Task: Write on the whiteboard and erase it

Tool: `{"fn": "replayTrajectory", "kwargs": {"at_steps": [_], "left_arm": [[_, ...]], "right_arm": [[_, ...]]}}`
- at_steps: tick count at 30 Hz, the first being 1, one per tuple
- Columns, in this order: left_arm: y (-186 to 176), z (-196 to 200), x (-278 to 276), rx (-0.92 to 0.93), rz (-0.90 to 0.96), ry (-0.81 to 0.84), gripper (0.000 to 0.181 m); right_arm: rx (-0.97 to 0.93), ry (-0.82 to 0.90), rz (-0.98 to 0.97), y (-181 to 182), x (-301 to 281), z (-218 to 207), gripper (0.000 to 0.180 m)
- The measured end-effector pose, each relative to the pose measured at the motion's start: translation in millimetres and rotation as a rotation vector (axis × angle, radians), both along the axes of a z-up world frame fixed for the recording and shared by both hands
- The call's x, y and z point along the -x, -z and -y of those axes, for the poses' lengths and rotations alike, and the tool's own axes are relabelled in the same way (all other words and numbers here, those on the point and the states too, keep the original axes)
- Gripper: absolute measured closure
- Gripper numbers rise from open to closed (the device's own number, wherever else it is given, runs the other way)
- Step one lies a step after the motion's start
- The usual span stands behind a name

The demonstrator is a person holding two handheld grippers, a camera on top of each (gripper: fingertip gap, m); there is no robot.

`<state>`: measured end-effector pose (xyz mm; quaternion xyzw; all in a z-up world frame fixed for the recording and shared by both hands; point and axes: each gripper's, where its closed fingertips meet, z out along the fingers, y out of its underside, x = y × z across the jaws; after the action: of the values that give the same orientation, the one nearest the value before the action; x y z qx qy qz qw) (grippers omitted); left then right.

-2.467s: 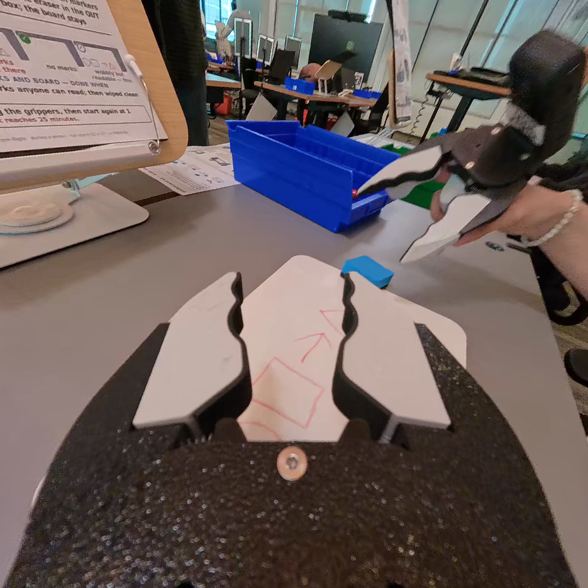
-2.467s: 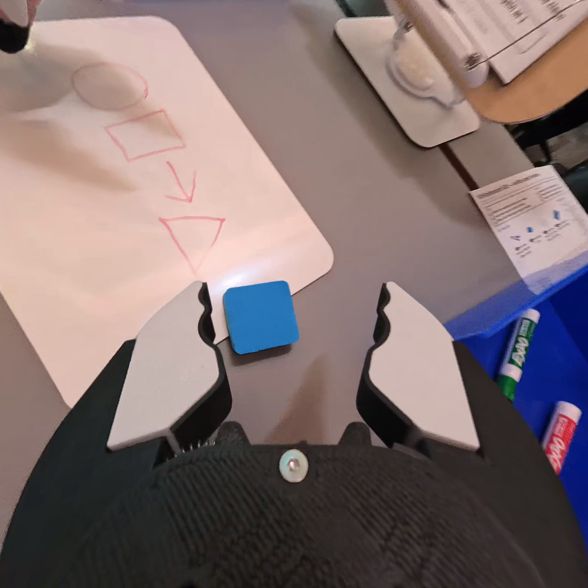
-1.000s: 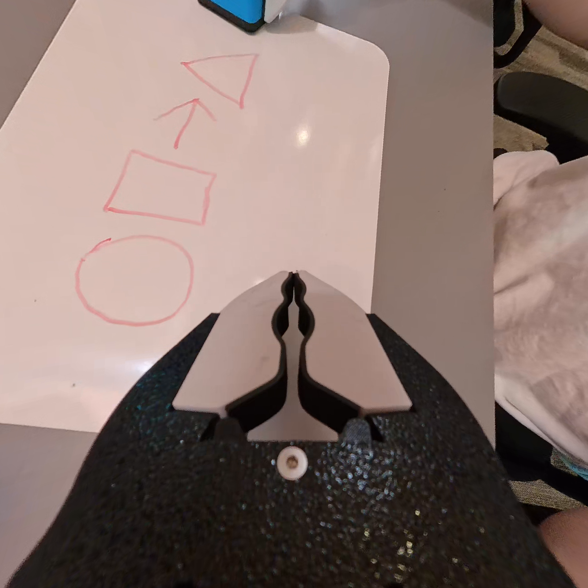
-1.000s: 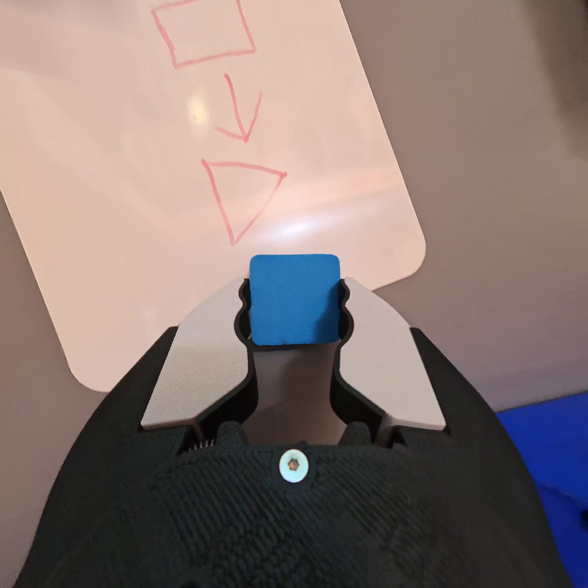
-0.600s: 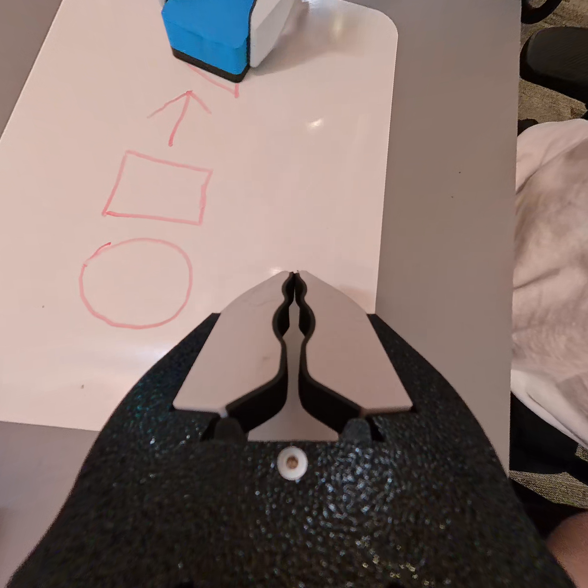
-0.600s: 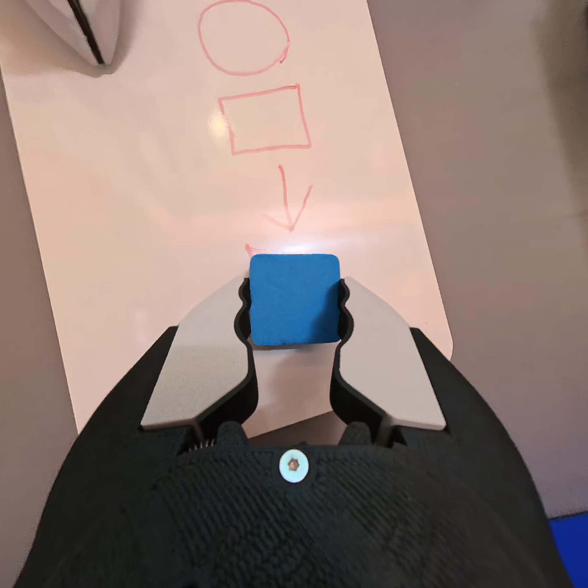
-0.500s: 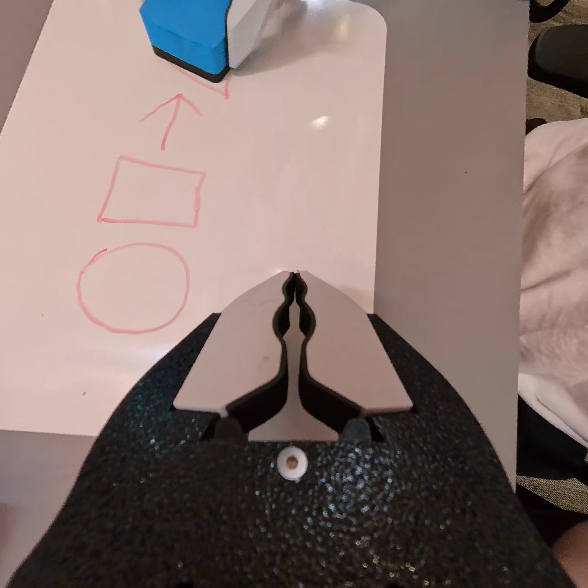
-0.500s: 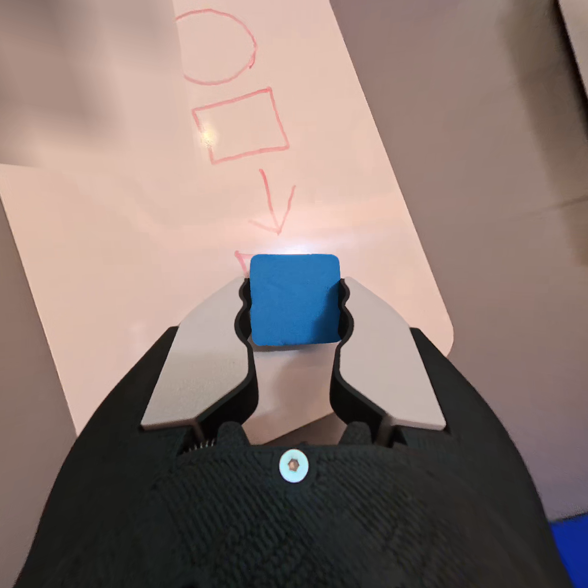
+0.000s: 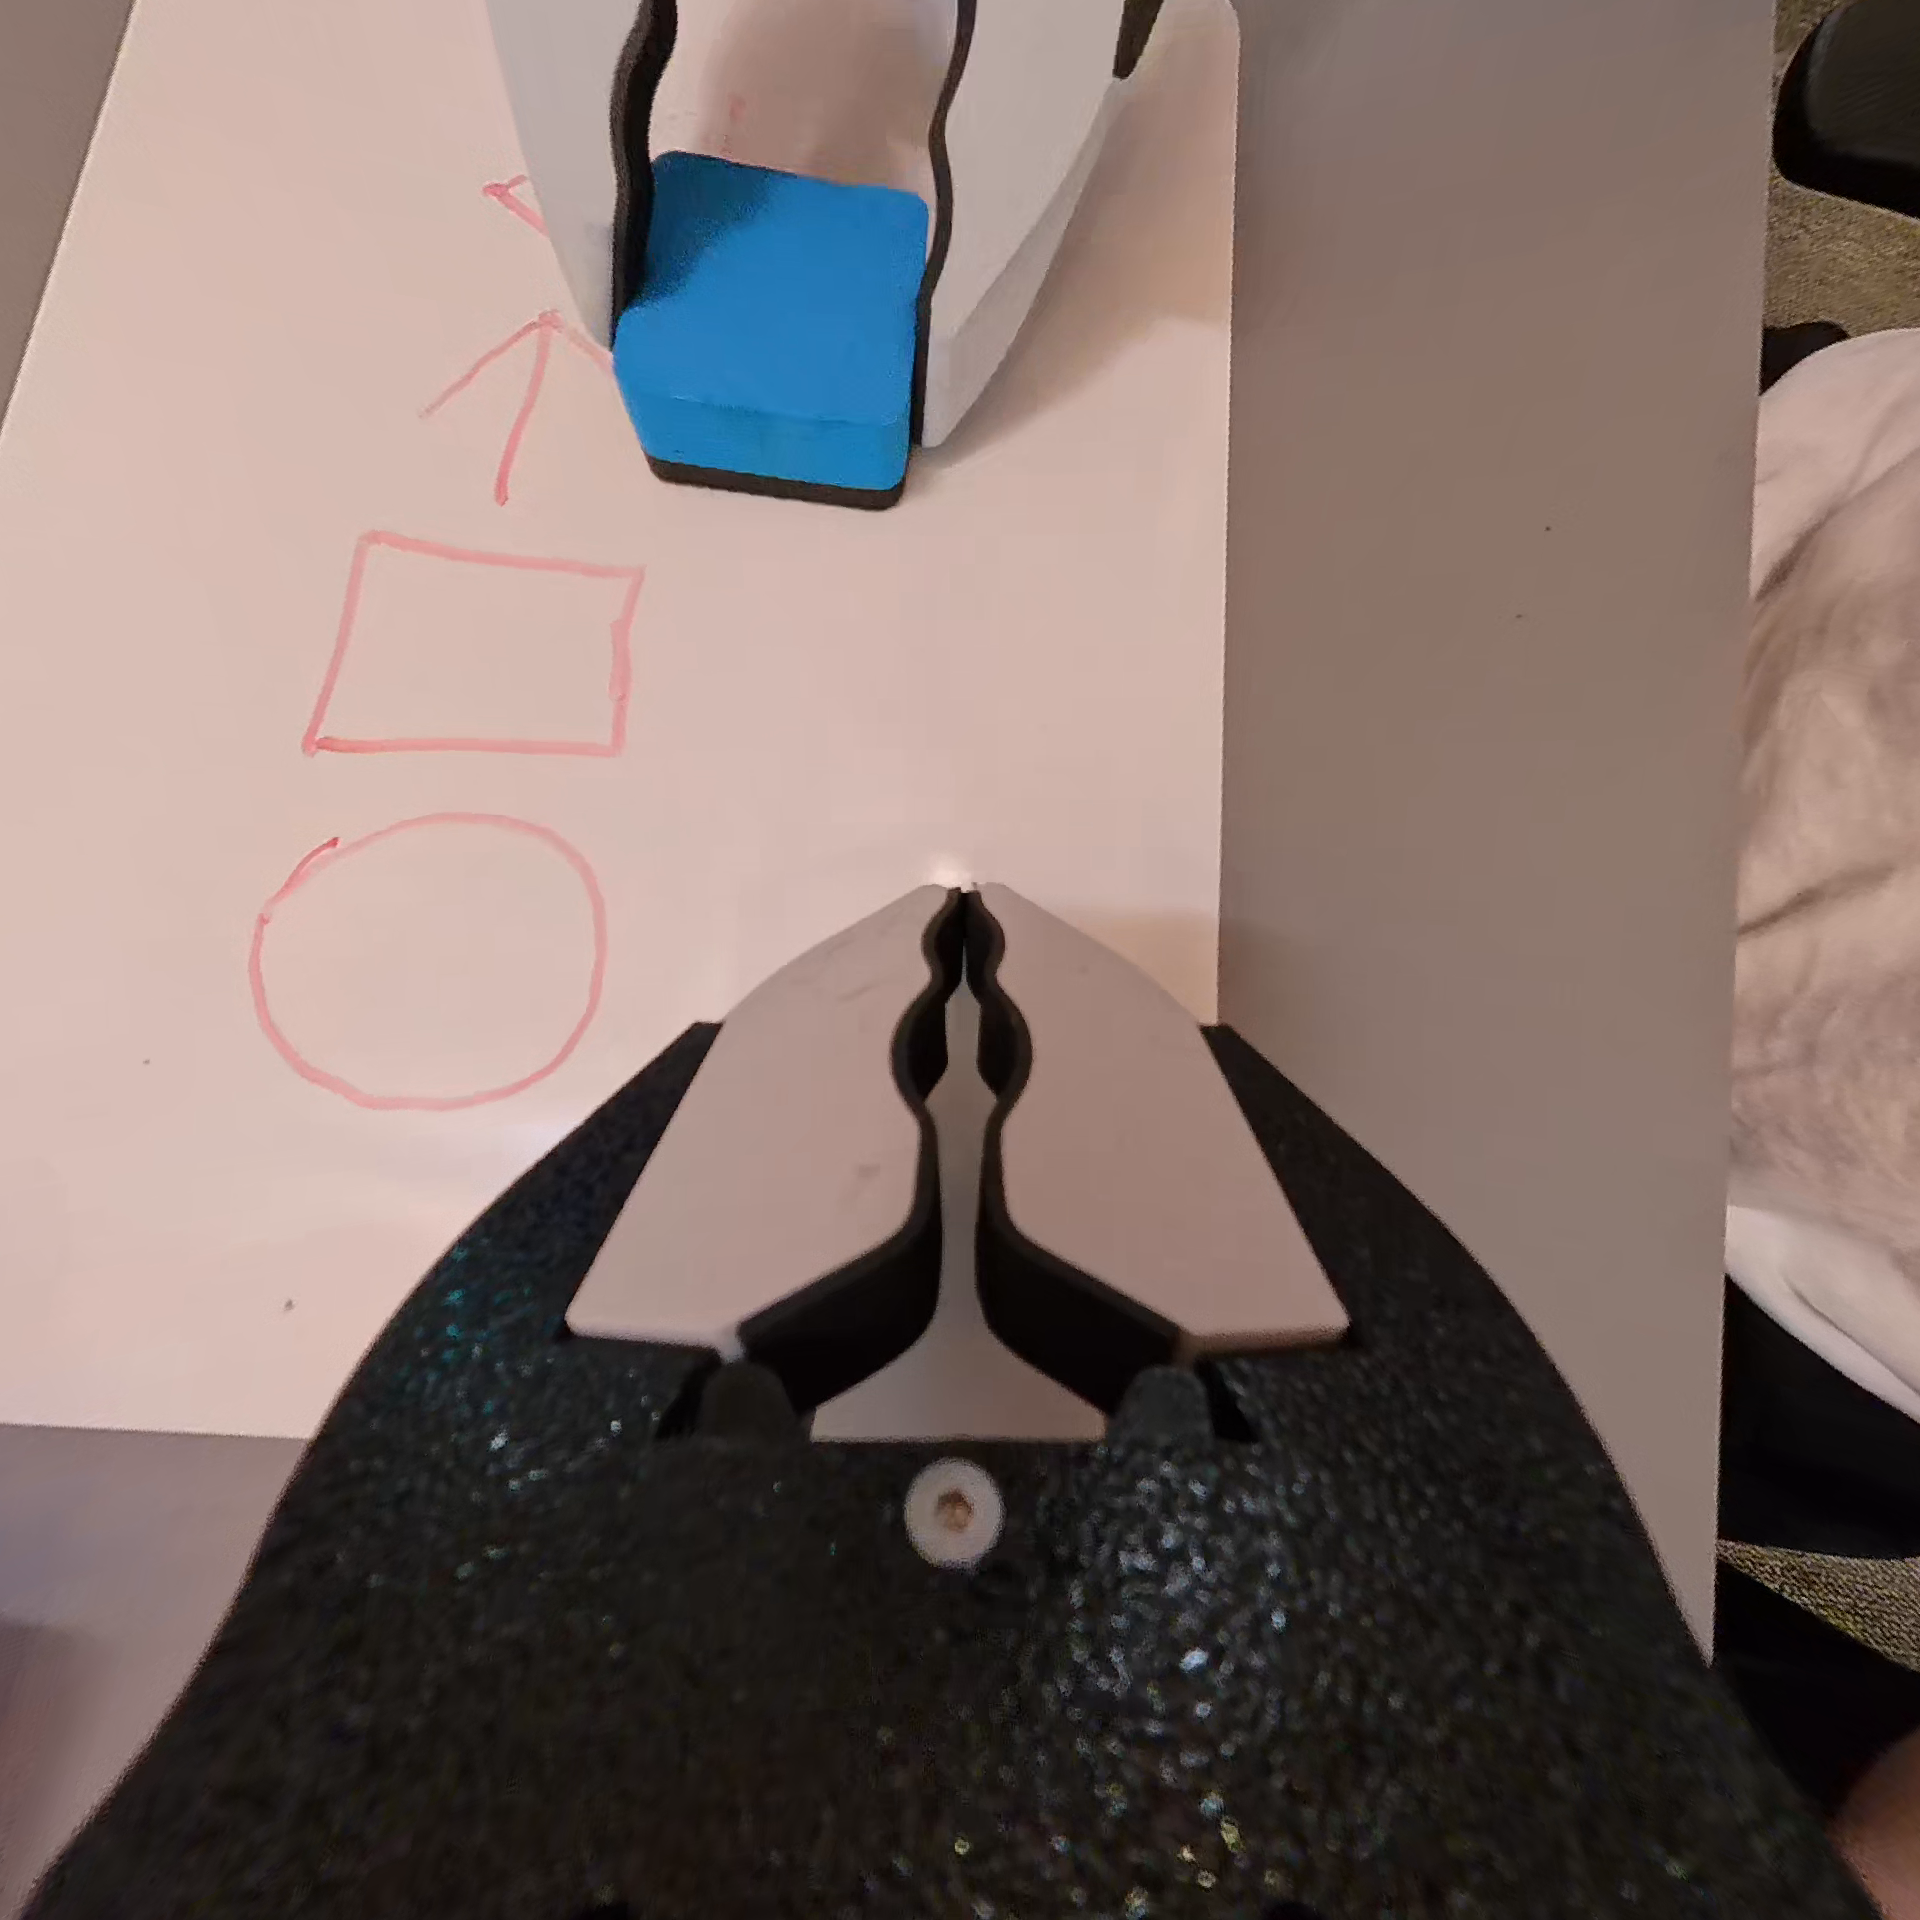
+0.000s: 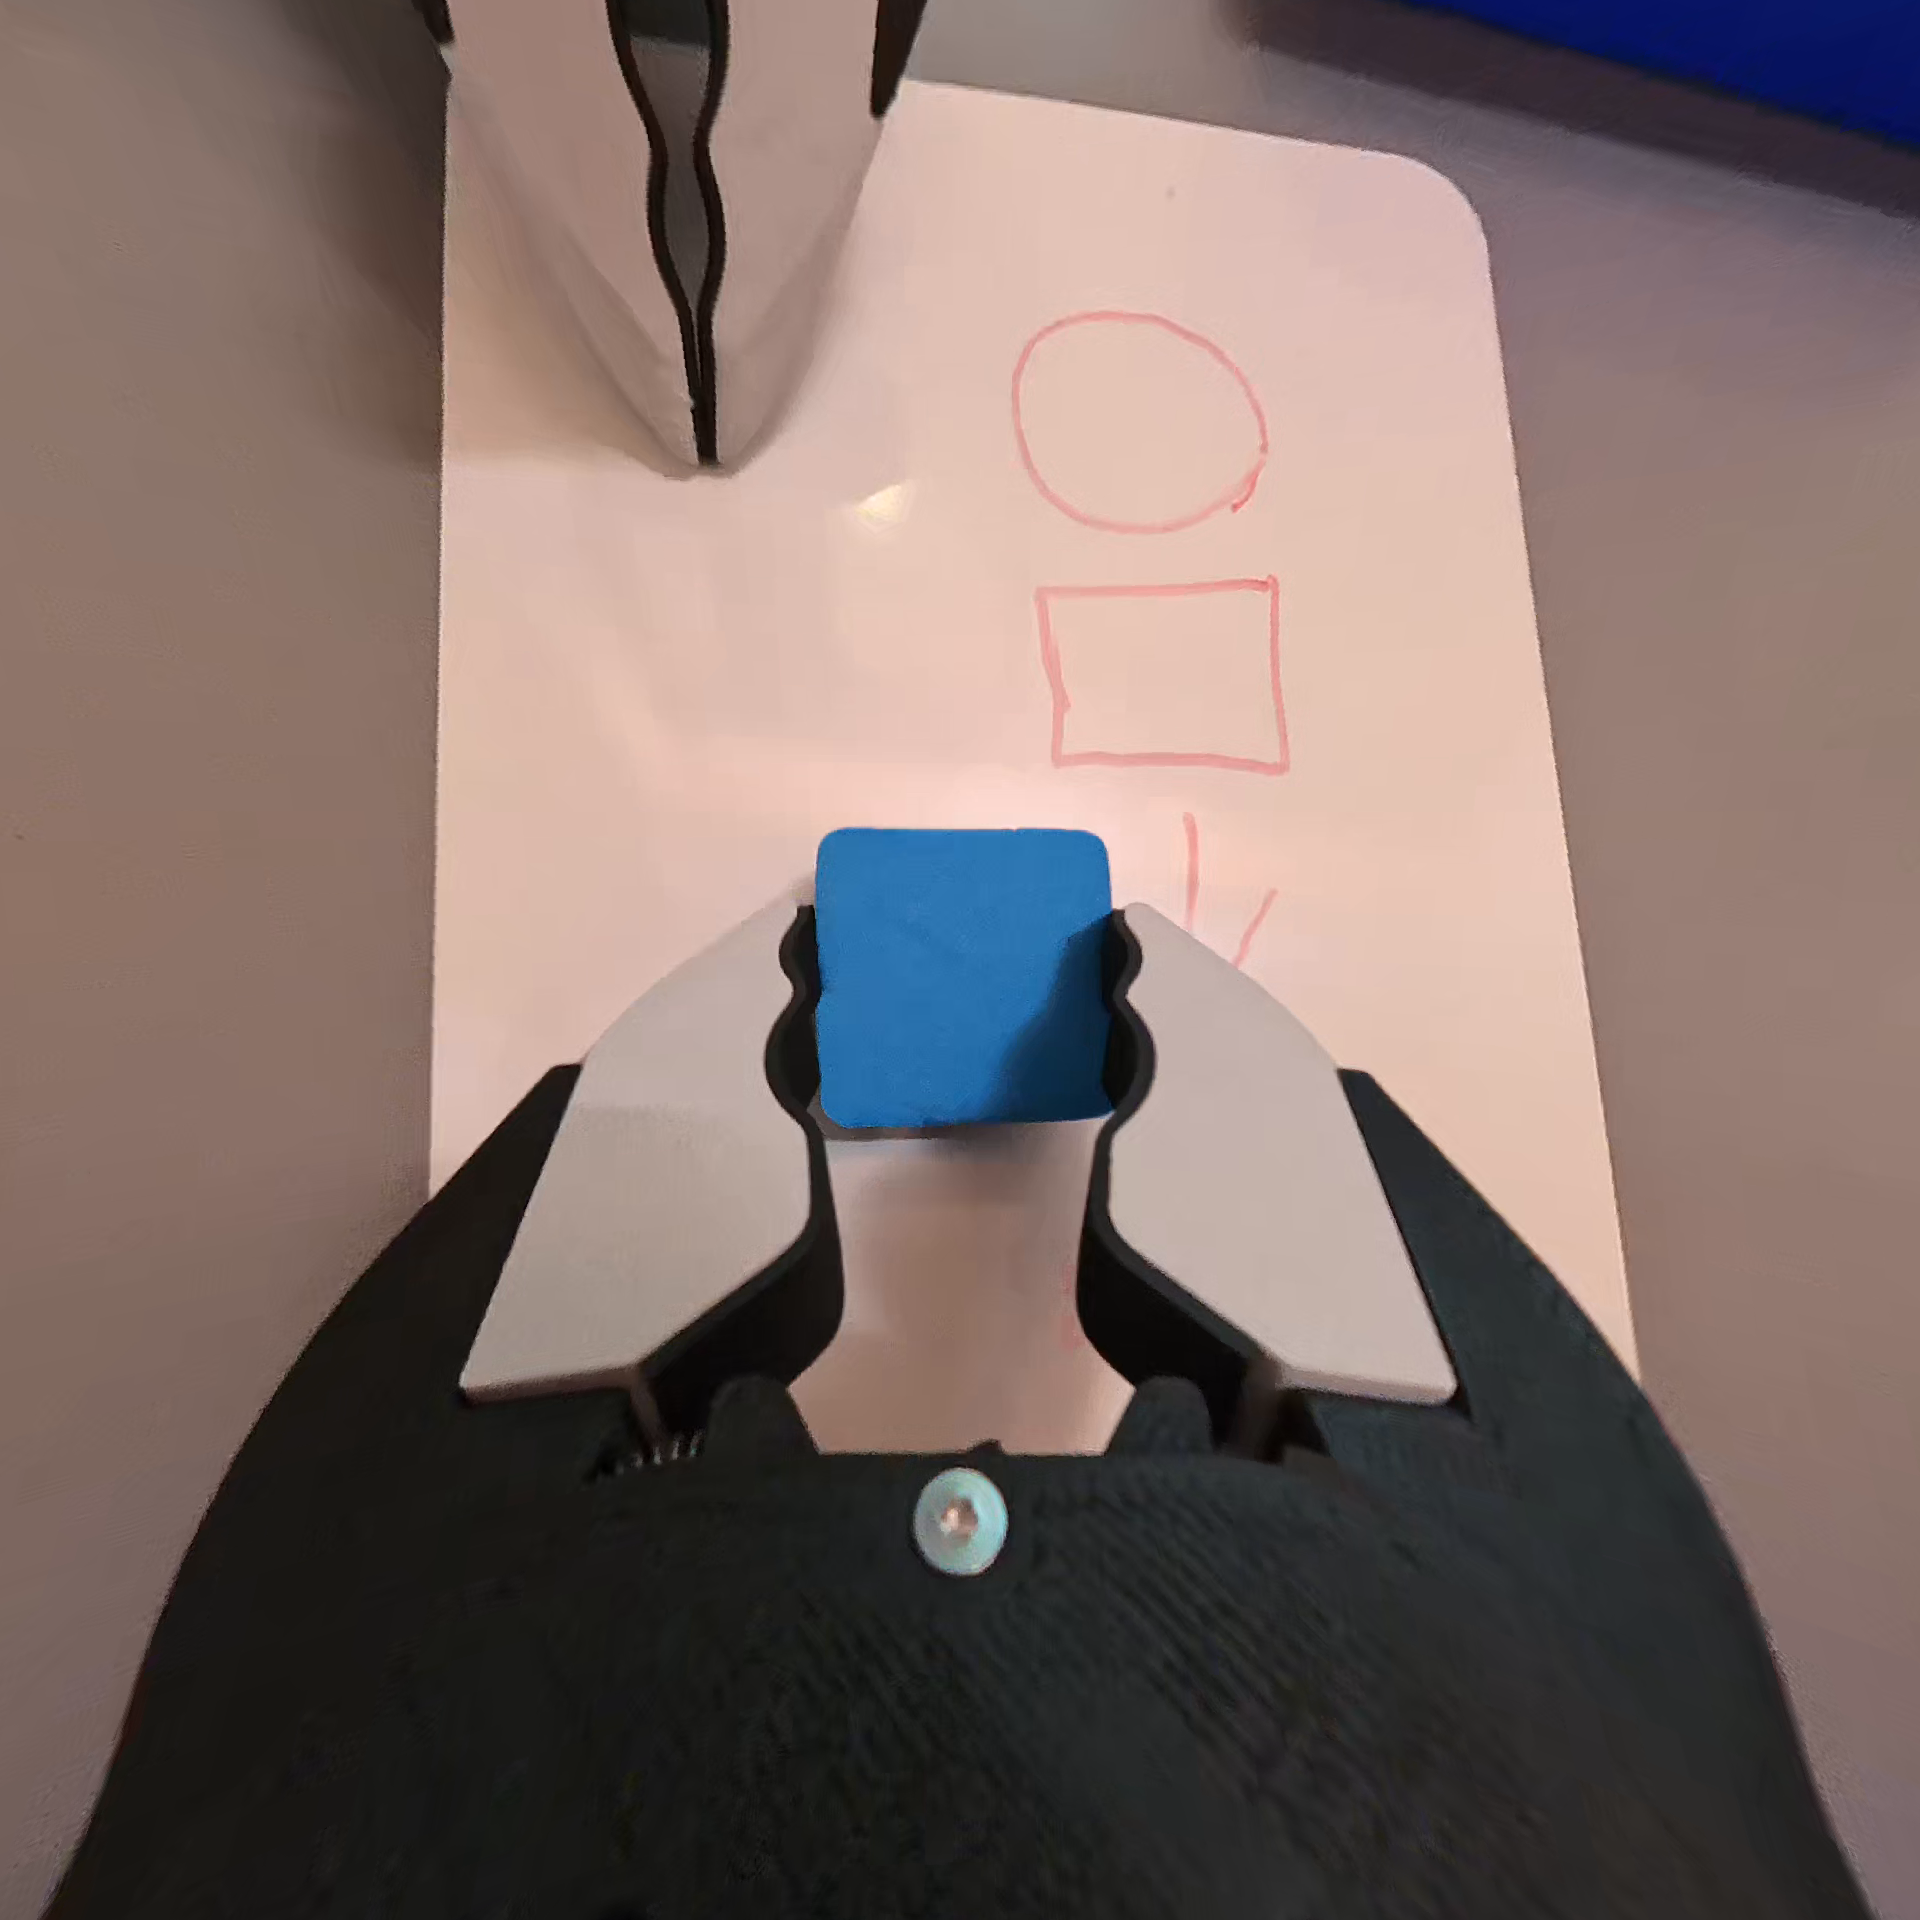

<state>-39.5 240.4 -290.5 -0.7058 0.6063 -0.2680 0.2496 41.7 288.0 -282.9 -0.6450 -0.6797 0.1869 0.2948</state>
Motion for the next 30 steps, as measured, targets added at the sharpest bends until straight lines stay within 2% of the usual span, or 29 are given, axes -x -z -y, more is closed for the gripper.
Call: {"fn": "replayTrajectory", "kwargs": {"at_steps": [2,5,9,11,13,15,18,25,30], "left_arm": [[0,0,0,0.001,0.003,0.0,0.181],[-1,1,-2,0.001,0.014,0.006,0.181],[-2,1,-2,0.007,0.036,0.003,0.181],[-3,1,-2,0.013,0.047,0.003,0.181],[-3,1,-2,0.012,0.045,0.006,0.181],[-2,1,-2,-0.001,0.026,0.012,0.181],[0,2,-2,-0.019,0.002,0.02,0.181],[0,7,5,-0.005,-0.003,0.043,0.181],[0,2,12,-0.013,0.0,0.017,0.181]], "right_arm": [[0.002,0.051,-0.002,0,-3,-16,0.126],[0.072,0.143,-0.105,-1,-3,-37,0.127],[0.027,-0.076,-0.116,-1,19,3,0.127],[0.029,-0.045,-0.104,-1,13,-3,0.126],[0.02,0.066,-0.123,-1,0,-28,0.127],[0.095,0.101,-0.193,-3,-2,-30,0.127],[0.014,0.018,-0.143,-1,2,-15,0.127],[0.043,0.136,-0.185,-2,-9,-31,0.127],[-0.006,0.062,-0.078,-1,-11,-20,0.127]]}}
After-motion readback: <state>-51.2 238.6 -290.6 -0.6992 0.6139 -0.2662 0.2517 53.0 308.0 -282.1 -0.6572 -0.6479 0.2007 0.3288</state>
